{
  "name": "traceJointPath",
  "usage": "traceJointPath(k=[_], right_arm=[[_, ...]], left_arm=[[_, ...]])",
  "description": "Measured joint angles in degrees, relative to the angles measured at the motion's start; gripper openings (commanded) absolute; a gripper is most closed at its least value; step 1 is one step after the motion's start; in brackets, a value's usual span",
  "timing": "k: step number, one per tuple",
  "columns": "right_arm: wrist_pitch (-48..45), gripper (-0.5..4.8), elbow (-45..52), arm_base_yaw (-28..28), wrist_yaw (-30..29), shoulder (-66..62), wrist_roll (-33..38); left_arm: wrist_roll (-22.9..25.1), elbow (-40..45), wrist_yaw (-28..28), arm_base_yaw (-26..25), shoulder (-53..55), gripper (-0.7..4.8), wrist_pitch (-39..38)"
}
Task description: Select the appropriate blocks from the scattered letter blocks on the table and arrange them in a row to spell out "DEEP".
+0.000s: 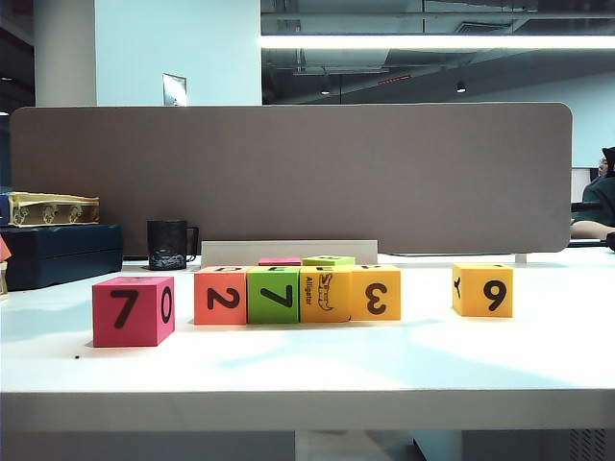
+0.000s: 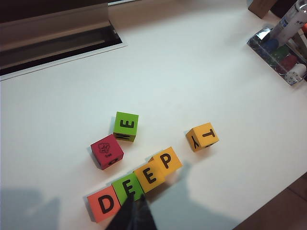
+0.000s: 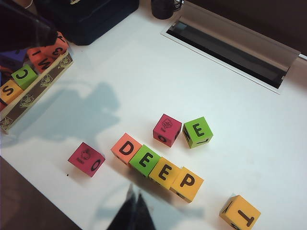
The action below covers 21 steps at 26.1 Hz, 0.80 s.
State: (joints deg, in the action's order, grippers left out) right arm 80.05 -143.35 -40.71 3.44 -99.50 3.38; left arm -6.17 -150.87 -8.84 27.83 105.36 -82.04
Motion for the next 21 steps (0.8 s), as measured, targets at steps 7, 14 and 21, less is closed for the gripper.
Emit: traceJointPath(k=[7, 14, 21], right_arm=[[0.0, -0.01, 0.0, 0.0, 2.3, 0.0, -0.4], [-10.3, -0.01, 10.4, 3.7, 5.6, 5.5, -0.4], [-32.2, -0.01, 41.6, 12.0, 5.7, 27.0, -1.6]], left_arm=[[0.0, 0.0, 0.0, 0.0, 0.0, -0.06, 0.0], [0.0, 0.0, 0.0, 0.0, 0.0, -0.06, 0.0], [0.0, 0.0, 0.0, 0.0, 0.0, -0.06, 0.0]])
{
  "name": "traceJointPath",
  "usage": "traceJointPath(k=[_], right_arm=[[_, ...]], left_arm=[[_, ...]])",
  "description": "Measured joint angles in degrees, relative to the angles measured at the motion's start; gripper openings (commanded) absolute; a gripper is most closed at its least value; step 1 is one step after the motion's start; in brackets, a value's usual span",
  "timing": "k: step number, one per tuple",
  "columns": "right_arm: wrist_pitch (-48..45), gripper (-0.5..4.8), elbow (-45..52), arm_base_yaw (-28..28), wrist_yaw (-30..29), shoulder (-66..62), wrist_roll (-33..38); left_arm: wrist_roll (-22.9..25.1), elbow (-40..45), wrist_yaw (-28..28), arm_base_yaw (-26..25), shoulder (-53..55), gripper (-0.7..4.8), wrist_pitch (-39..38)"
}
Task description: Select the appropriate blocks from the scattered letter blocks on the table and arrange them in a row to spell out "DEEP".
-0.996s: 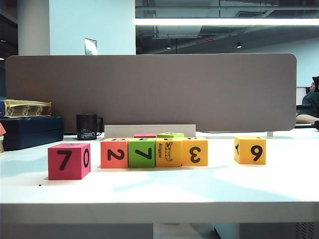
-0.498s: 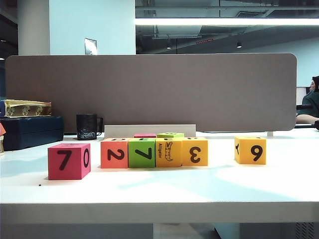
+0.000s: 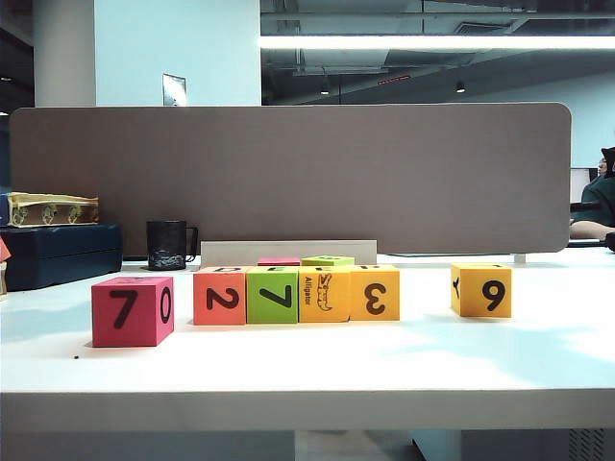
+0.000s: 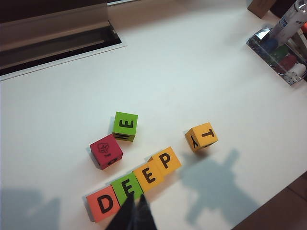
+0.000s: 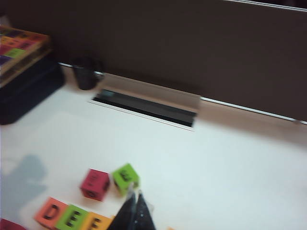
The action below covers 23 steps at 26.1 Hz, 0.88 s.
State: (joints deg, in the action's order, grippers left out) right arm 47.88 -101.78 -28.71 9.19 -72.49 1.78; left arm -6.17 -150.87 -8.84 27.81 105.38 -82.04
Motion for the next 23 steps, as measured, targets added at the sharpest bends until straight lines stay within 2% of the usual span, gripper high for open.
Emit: traceJointPath(k=[6, 10, 12, 16, 19, 23], right_arm=[[-5.0, -0.01, 21.4, 8.8, 0.1, 14.5, -1.9], [-12.5, -0.01, 36.7, 13.6, 0.5, 22.8, -2.0], [-19.4, -0.01, 53.1, 17.2, 0.2, 34.0, -2.1], [-27.5, -0.01, 65.7, 19.2, 0.0, 43.1, -2.0], [-29.6, -0.01, 77.0, 20.7, -0.2, 49.9, -1.9], [-33.1, -0.01, 83.9, 21.9, -0.2, 56.1, -0.7]], left_arm=[[0.0, 0.0, 0.0, 0.0, 0.0, -0.06, 0.0], [0.0, 0.0, 0.0, 0.0, 0.0, -0.06, 0.0], [0.0, 0.0, -0.2, 0.1, 0.0, -0.06, 0.0], [0.0, 0.0, -0.1, 0.0, 0.0, -0.06, 0.0], [0.0, 0.0, -0.1, 0.0, 0.1, -0.06, 0.0], [0.0, 0.0, -0.1, 0.0, 0.1, -0.06, 0.0]])
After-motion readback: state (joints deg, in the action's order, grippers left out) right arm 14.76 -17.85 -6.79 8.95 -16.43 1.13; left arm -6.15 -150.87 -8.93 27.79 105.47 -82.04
